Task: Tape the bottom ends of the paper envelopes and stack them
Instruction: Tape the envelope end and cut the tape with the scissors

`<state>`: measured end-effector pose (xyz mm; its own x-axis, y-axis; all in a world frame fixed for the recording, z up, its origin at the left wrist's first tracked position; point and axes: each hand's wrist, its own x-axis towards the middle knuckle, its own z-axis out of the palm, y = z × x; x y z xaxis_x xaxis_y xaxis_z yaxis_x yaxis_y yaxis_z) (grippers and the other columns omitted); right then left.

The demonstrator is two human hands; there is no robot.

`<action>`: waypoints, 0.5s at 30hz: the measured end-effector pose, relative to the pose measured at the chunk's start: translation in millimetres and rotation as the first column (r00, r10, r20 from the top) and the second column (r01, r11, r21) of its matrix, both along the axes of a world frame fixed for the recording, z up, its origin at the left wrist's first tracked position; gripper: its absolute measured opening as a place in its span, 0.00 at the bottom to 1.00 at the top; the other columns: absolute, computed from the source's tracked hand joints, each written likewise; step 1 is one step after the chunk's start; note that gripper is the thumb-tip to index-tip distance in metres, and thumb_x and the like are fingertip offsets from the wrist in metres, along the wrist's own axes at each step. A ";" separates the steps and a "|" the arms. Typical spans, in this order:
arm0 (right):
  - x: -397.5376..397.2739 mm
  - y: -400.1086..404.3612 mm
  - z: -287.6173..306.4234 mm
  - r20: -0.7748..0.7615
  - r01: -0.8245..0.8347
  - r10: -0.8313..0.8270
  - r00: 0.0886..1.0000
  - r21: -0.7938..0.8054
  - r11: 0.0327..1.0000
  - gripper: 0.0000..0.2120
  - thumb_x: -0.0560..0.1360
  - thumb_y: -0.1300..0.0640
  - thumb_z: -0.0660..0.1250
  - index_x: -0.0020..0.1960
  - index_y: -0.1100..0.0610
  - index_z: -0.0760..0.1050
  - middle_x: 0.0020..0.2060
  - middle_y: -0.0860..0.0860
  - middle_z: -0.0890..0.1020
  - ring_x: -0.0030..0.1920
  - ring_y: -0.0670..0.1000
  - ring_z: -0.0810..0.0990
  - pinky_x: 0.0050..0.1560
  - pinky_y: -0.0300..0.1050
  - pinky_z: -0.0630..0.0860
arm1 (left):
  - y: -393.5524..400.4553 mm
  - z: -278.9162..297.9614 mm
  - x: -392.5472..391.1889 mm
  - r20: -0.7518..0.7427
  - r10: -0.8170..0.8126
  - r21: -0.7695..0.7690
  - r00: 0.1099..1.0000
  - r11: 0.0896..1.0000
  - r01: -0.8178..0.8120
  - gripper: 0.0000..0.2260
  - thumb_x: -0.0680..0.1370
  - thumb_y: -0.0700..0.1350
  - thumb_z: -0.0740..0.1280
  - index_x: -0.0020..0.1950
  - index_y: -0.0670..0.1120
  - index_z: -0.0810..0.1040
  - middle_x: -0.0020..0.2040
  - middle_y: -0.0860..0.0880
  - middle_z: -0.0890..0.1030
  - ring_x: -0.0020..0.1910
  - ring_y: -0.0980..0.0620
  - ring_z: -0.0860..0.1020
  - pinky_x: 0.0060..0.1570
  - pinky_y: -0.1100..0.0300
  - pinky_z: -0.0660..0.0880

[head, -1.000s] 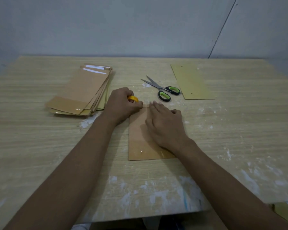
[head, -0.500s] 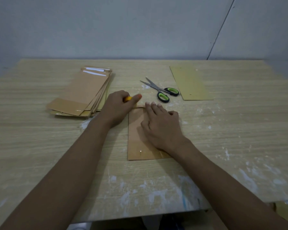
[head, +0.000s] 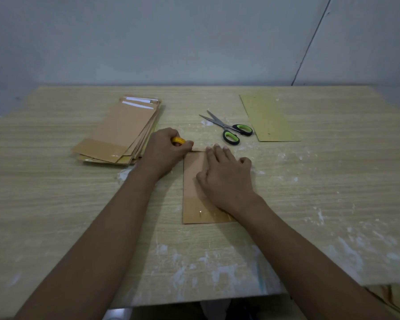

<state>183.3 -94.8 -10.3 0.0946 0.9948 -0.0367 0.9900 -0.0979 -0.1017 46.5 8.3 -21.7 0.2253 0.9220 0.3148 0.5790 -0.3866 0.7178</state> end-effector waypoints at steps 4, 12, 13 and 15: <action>-6.8 5.1 1.0 -0.036 -0.057 0.058 0.998 0.025 0.998 0.29 0.83 0.52 0.50 0.81 0.56 0.44 0.81 0.50 0.48 0.80 0.50 0.45 0.74 0.63 0.48 | 0.1 1.4 0.1 -0.026 0.015 0.025 1.000 1.000 -0.014 0.17 0.74 0.48 0.74 0.34 0.39 0.71 0.31 0.46 0.67 0.30 0.54 0.65 0.29 0.65 0.62; -6.3 6.5 1.7 -0.048 -0.101 0.103 0.993 0.044 0.994 0.25 0.83 0.53 0.50 0.79 0.55 0.55 0.79 0.51 0.56 0.79 0.49 0.52 0.74 0.61 0.54 | 1.2 1.0 -1.5 0.029 0.055 -0.006 0.998 0.998 -0.055 0.20 0.69 0.51 0.78 0.34 0.38 0.73 0.32 0.47 0.69 0.31 0.52 0.66 0.28 0.65 0.61; -6.9 7.1 2.3 -0.050 -0.099 0.100 0.994 0.039 0.994 0.25 0.83 0.54 0.50 0.79 0.55 0.55 0.79 0.51 0.56 0.79 0.49 0.52 0.74 0.61 0.54 | 0.2 1.1 -3.6 0.033 0.056 -0.015 0.998 0.998 -0.055 0.21 0.70 0.53 0.78 0.34 0.40 0.72 0.31 0.47 0.69 0.30 0.53 0.66 0.28 0.65 0.61; -8.3 8.1 2.3 -0.058 -0.098 0.100 0.993 0.031 0.995 0.25 0.83 0.54 0.50 0.79 0.55 0.56 0.79 0.51 0.57 0.79 0.50 0.53 0.74 0.61 0.54 | -0.3 0.5 -8.2 0.020 0.039 -0.020 0.999 0.999 -0.038 0.23 0.73 0.57 0.74 0.33 0.41 0.71 0.31 0.46 0.68 0.30 0.53 0.66 0.29 0.63 0.60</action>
